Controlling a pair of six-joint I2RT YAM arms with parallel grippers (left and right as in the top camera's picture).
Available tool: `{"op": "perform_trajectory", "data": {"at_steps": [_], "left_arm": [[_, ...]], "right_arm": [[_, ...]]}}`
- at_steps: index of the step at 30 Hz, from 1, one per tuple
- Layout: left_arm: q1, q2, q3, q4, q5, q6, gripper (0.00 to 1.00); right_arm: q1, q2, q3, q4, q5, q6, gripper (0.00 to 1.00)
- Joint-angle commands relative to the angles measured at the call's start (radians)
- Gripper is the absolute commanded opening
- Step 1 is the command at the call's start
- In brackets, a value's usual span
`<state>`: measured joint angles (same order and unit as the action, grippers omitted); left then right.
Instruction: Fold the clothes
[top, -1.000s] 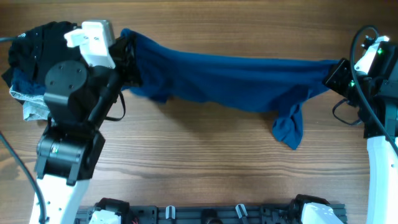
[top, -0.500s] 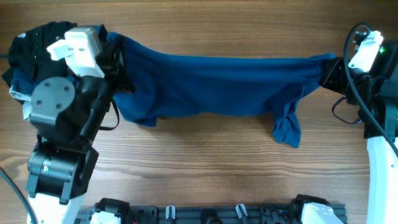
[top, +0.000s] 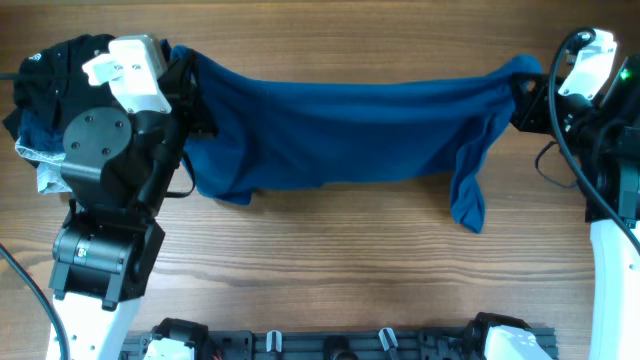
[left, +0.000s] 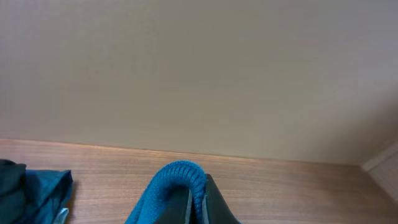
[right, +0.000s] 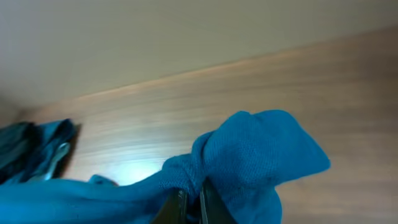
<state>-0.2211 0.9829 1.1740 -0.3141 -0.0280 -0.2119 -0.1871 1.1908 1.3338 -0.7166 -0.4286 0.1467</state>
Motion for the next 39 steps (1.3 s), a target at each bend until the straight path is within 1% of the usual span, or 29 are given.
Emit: {"op": "perform_trajectory", "data": {"at_steps": [1, 3, 6, 9, 12, 14, 20, 24, 28, 30, 33, 36, 37, 38, 39], "left_arm": [[0.008, -0.007, 0.029, -0.001, -0.019, -0.005, 0.04], [0.008, -0.004, 0.029, -0.009, -0.019, -0.005, 0.04], [0.008, 0.009, 0.029, -0.029, -0.019, -0.005, 0.04], [0.008, 0.031, 0.029, -0.046, -0.019, -0.006, 0.04], [0.008, 0.058, 0.029, -0.047, -0.019, -0.006, 0.04], [0.008, 0.079, 0.029, -0.056, -0.019, -0.006, 0.04], [0.008, 0.164, 0.029, -0.138, -0.019, -0.006, 0.04], [0.008, 0.264, 0.029, -0.189, -0.019, -0.010, 0.04], [0.007, 0.380, 0.029, -0.199, -0.019, -0.060, 0.04], [0.007, 0.414, 0.029, -0.192, -0.018, -0.068, 0.04], [0.007, 0.426, 0.029, -0.187, -0.018, -0.089, 0.04], [0.007, 0.425, 0.029, -0.176, -0.018, -0.089, 0.04], [0.007, 0.425, 0.029, -0.176, -0.018, -0.089, 0.04], [0.007, 0.425, 0.029, -0.177, -0.018, -0.089, 0.04], [0.007, 0.425, 0.029, -0.177, -0.018, -0.089, 0.04]], "right_arm": [[-0.008, -0.016, 0.041, 0.007, -0.095, -0.039, 0.04], [-0.008, -0.009, 0.040, -0.038, -0.065, -0.001, 0.04], [-0.007, 0.024, 0.038, -0.167, 0.050, 0.082, 0.04], [0.004, 0.095, 0.006, -0.265, 0.060, 0.085, 0.04], [0.043, 0.189, -0.045, -0.275, 0.070, 0.086, 0.04], [0.104, 0.296, -0.076, -0.246, 0.071, 0.089, 0.04], [0.261, 0.572, -0.079, -0.123, 0.093, 0.106, 0.04], [0.311, 0.674, -0.079, -0.034, 0.093, 0.107, 0.04], [0.330, 0.684, -0.063, 0.061, 0.093, 0.060, 0.06], [0.330, 0.679, -0.016, 0.062, 0.092, 0.032, 0.08], [0.330, 0.671, 0.054, 0.079, 0.059, -0.015, 0.11], [0.335, 0.671, 0.087, 0.167, -0.006, -0.027, 0.11], [0.337, 0.671, 0.087, 0.196, -0.023, -0.036, 0.15], [0.344, 0.671, 0.087, 0.240, -0.033, -0.035, 0.33], [0.347, 0.671, 0.087, 0.260, -0.032, -0.035, 0.59]]}}
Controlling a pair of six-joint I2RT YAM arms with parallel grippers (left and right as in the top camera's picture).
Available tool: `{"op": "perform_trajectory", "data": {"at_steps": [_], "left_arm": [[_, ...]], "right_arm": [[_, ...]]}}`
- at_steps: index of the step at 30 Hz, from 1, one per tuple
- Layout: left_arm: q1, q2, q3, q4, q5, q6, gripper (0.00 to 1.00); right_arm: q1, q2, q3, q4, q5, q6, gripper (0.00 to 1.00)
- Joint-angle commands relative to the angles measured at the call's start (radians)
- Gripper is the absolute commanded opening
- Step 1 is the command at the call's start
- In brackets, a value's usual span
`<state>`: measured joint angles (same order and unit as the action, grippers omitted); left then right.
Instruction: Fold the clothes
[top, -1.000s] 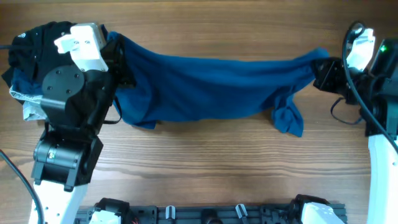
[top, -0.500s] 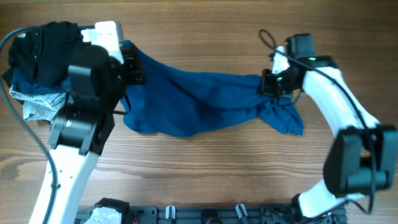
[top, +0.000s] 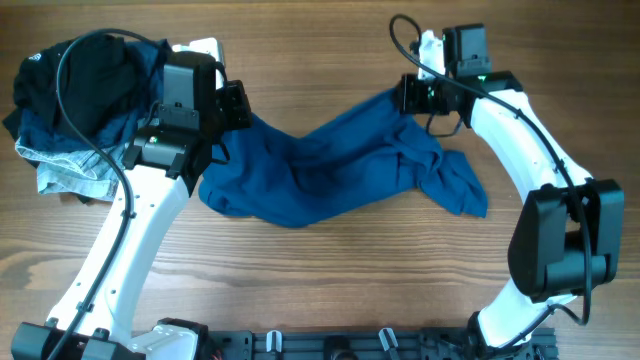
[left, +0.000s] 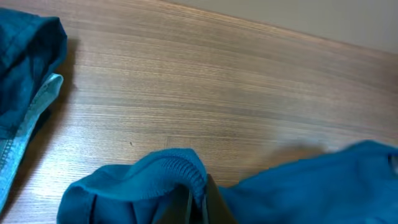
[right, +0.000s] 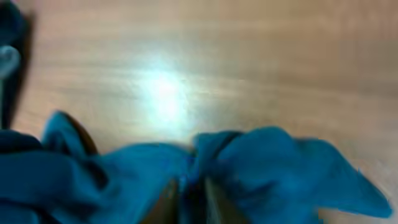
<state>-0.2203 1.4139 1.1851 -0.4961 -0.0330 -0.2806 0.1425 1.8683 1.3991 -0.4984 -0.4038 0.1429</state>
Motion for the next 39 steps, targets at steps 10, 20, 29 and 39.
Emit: {"op": "perform_trajectory", "data": {"at_steps": [10, 20, 29, 39], "left_arm": [[0.006, -0.006, 0.018, 0.006, -0.013, -0.019, 0.04], [0.006, -0.006, 0.018, 0.004, -0.013, -0.019, 0.04], [0.006, -0.006, 0.018, -0.006, -0.014, -0.019, 0.04], [0.006, -0.006, 0.018, -0.007, -0.014, -0.019, 0.04]], "right_arm": [[0.014, -0.005, 0.010, -0.048, 0.233, 0.096, 0.78], [0.013, 0.156, 0.000, 0.001, 0.312, 0.383, 0.51], [-0.052, 0.209, -0.001, 0.019, 0.299, 0.409, 0.49], [-0.050, 0.285, 0.000, 0.065, 0.155, 0.409, 0.48]]}}
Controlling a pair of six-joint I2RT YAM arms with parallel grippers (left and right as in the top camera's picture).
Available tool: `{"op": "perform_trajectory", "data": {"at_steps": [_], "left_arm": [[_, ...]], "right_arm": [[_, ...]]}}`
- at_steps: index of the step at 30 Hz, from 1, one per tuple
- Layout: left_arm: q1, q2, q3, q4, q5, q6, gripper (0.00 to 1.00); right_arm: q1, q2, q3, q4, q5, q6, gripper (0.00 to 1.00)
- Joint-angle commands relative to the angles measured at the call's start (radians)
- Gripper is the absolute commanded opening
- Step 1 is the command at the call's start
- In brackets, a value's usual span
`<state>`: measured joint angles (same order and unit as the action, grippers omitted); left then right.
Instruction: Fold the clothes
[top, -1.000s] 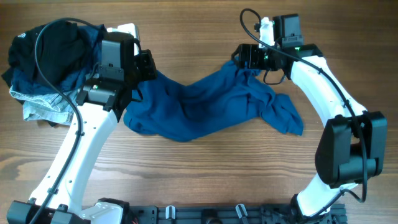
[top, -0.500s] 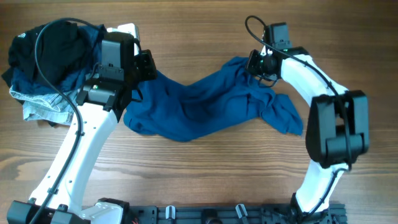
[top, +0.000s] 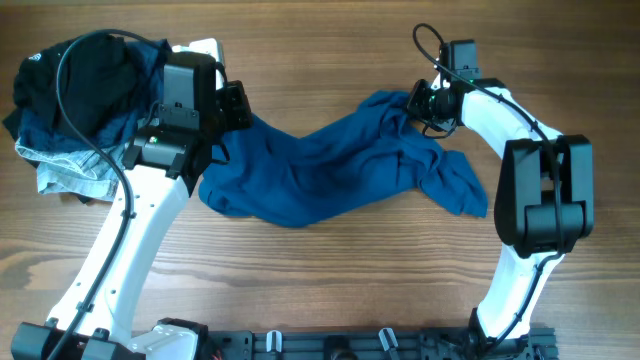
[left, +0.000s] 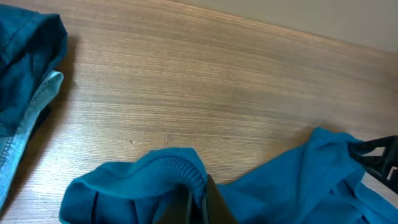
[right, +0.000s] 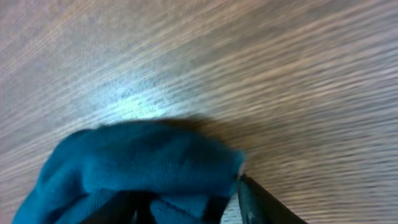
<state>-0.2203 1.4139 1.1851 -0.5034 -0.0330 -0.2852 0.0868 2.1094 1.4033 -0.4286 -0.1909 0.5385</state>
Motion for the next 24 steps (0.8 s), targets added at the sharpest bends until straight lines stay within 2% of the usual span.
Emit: {"op": "perform_trajectory", "data": {"at_steps": [1, 5, 6, 9, 13, 19, 24], "left_arm": [[0.006, -0.006, 0.018, 0.000, -0.014, -0.014, 0.04], [0.006, -0.006, 0.018, 0.000, -0.014, -0.014, 0.04], [0.006, -0.006, 0.018, 0.001, -0.014, -0.014, 0.04], [0.006, -0.006, 0.018, 0.002, -0.014, -0.014, 0.04], [0.006, -0.007, 0.018, 0.017, -0.033, -0.011, 0.04], [0.017, -0.023, 0.020, 0.108, -0.058, -0.011, 0.04], [0.033, -0.115, 0.071, 0.104, -0.058, -0.010, 0.04]], "right_arm": [[0.005, 0.044, -0.005, 0.000, -0.058, 0.013, 0.46], [0.005, 0.044, -0.005, 0.024, -0.066, 0.010, 0.08], [0.005, 0.043, -0.003, 0.028, -0.065, -0.006, 0.04], [0.001, 0.036, 0.015, 0.023, -0.065, -0.071, 0.04], [-0.022, -0.040, 0.095, -0.068, -0.068, -0.152, 0.04], [-0.078, -0.237, 0.232, -0.260, -0.080, -0.240, 0.04], [-0.150, -0.460, 0.257, -0.346, -0.080, -0.278, 0.04]]}}
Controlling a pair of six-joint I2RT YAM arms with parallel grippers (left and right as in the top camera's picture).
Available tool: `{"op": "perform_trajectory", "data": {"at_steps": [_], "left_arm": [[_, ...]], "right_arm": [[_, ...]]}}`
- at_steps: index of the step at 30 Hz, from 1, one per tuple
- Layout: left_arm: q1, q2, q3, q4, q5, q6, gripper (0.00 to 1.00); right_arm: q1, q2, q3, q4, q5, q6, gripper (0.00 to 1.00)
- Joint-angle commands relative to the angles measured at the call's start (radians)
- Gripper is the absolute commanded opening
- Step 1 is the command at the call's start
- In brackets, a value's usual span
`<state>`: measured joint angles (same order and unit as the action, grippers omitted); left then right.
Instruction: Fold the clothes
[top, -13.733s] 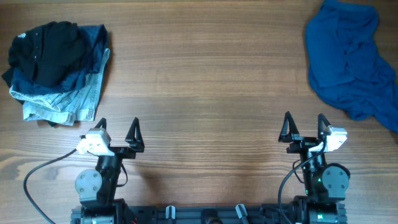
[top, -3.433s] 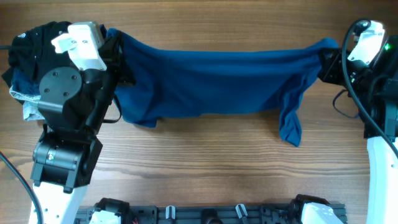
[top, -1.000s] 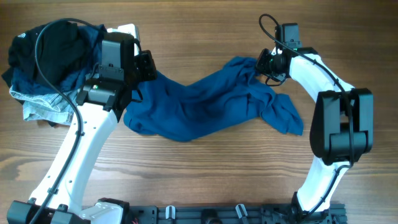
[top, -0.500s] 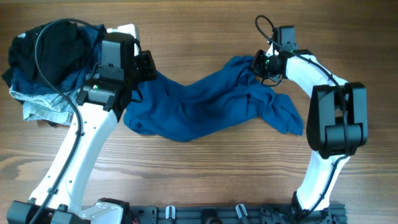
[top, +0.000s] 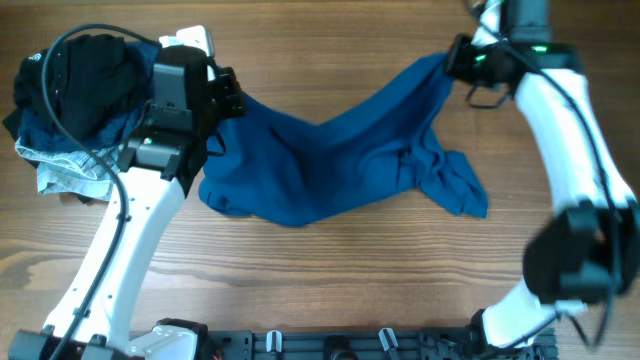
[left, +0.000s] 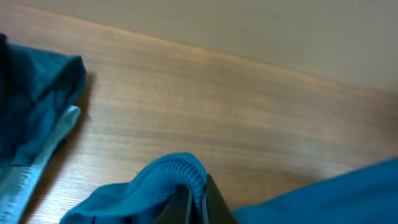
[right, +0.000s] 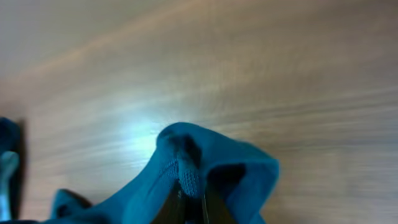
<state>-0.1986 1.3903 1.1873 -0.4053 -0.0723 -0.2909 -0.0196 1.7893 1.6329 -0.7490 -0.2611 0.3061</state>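
Note:
A blue knit garment (top: 330, 150) hangs between both arms across the middle of the table, sagging onto the wood below. My left gripper (top: 222, 97) is shut on its ribbed left edge (left: 180, 171), the fingertips pinching the fold. At the upper right, my right gripper (top: 455, 58) is shut on the other corner (right: 186, 158), lifted above the table. A loose sleeve (top: 460, 185) trails on the table at the right.
A heap of dark and blue clothes (top: 70, 90) lies at the far left, its edge also in the left wrist view (left: 37, 106). Bare wooden tabletop (top: 330, 280) stretches in front of the garment.
My right gripper, which was low at the garment's crumpled right top, now holds that corner higher and further right. The cloth is pulled tauter. The left gripper barely shifted.
First the garment was stretched wide between both grippers, held high. Then both had come inward and down, with the cloth slumped on the table. My right gripper then sat at the crumpled top edge, and now it holds a corner up at the upper right.

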Motion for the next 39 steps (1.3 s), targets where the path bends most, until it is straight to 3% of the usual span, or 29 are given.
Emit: {"op": "perform_trajectory", "data": {"at_steps": [1, 15, 24, 31, 39], "left_arm": [[0.011, -0.113, 0.077, 0.005, -0.019, -0.005, 0.04], [0.011, -0.642, 0.098, 0.043, 0.008, -0.021, 0.04], [0.011, -0.908, 0.098, 0.062, 0.122, -0.048, 0.04], [0.011, -0.925, 0.101, 0.099, 0.125, -0.054, 0.04], [0.011, -0.621, 0.101, 0.274, 0.124, 0.000, 0.04]], "right_arm": [[-0.056, -0.176, 0.027, -0.034, -0.010, -0.051, 0.04], [-0.319, -0.713, 0.074, -0.171, -0.009, -0.071, 0.04], [-0.344, -0.847, 0.288, -0.314, 0.025, -0.079, 0.04], [-0.344, -0.824, 0.323, -0.314, 0.025, -0.069, 0.04], [-0.344, -0.507, 0.323, -0.215, -0.045, -0.076, 0.04]]}}
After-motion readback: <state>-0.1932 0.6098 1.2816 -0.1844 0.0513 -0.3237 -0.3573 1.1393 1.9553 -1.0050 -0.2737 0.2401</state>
